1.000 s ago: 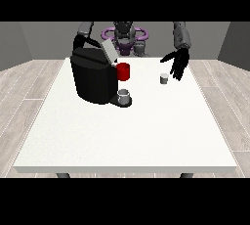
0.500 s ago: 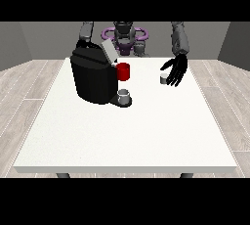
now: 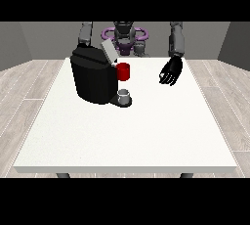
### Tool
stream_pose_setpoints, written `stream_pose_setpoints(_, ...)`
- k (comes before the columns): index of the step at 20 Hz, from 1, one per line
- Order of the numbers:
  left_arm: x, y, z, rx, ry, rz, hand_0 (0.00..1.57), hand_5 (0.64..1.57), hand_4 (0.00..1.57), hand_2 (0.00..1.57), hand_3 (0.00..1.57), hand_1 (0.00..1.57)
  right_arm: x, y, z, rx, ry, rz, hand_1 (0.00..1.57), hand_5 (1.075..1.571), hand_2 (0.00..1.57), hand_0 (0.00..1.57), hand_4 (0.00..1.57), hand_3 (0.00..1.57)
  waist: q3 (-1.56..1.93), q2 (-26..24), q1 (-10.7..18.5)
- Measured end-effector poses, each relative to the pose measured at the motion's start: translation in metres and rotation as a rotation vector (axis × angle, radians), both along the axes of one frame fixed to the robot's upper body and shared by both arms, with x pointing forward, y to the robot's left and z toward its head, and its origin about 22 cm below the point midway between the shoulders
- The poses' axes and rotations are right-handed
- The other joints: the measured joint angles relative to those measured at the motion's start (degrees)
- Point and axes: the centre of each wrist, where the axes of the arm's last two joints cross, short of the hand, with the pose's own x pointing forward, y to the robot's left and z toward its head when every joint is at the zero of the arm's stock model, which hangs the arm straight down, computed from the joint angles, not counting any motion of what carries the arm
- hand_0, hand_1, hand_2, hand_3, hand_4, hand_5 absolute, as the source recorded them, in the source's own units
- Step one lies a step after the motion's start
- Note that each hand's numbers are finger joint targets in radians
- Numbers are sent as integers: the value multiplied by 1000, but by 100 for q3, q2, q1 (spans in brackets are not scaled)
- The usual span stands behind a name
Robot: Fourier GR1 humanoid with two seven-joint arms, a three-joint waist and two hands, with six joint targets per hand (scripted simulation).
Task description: Insert the coffee pod into the coffee machine and close the lid
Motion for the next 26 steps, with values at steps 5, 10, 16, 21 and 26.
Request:
stream_pose_setpoints(5, 6, 9, 1, 103, 53, -14, 789, 1571, 392, 960, 845, 789, 2, 12, -3, 2, -9, 25, 0, 1571, 0, 0, 0, 0, 2, 89, -44)
stream_pose_setpoints(10, 7, 6, -10, 136, 121, -27, 909, 1571, 411, 1050, 956, 909, -2, 4, -19, 8, 41, 20, 0, 1571, 0, 0, 0, 0, 0, -156, -46)
stream_pose_setpoints(16, 9, -4, -18, 128, 115, -69, 1369, 1571, 482, 1368, 1298, 1369, -4, -9, -35, 27, 86, -10, 0, 1571, 0, 0, 0, 0, 0, -341, 39)
stream_pose_setpoints(21, 23, -19, -4, 5, 100, -118, 1447, 1571, 530, 1431, 1354, 1447, -5, -17, -45, -27, 132, -65, 0, 1571, 0, 0, 0, 0, -2, -510, 147)
stream_pose_setpoints(26, 36, -42, 16, -36, 146, -172, 1371, 1571, 504, 1379, 1325, 1371, -7, -20, -63, -52, 189, -91, 0, 1571, 0, 0, 0, 0, 0, -818, 299)
